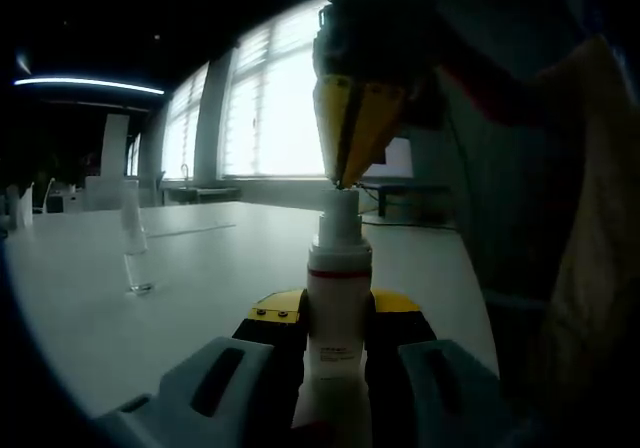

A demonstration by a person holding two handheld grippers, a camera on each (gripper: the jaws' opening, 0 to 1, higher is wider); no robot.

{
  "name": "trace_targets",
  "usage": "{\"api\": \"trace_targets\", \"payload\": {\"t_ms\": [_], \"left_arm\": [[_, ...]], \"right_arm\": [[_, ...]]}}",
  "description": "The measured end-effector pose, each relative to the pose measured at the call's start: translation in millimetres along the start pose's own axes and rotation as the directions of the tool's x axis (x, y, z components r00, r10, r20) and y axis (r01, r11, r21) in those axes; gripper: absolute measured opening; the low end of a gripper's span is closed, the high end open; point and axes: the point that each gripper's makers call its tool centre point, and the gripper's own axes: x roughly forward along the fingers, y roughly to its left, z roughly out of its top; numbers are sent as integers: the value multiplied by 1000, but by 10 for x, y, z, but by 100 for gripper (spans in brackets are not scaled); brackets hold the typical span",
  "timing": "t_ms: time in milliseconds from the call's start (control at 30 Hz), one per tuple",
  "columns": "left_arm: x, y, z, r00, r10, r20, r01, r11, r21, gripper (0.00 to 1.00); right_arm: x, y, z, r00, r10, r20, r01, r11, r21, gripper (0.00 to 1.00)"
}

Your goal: Clamp pump bottle remove cover press pump head put on cover

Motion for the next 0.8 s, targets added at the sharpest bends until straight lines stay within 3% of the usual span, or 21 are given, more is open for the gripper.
{"api": "trace_targets", "payload": {"t_ms": [467, 800], "left_arm": [[0, -3, 1, 1000, -2, 1, 2, 1000, 1, 13], [-1, -4, 2, 1000, -2, 1, 2, 1000, 1, 13]], "right_arm": [[19, 14, 24, 998, 33, -46, -37, 996, -79, 0], [24, 6, 17, 997, 60, -56, -63, 997, -49, 0]]}}
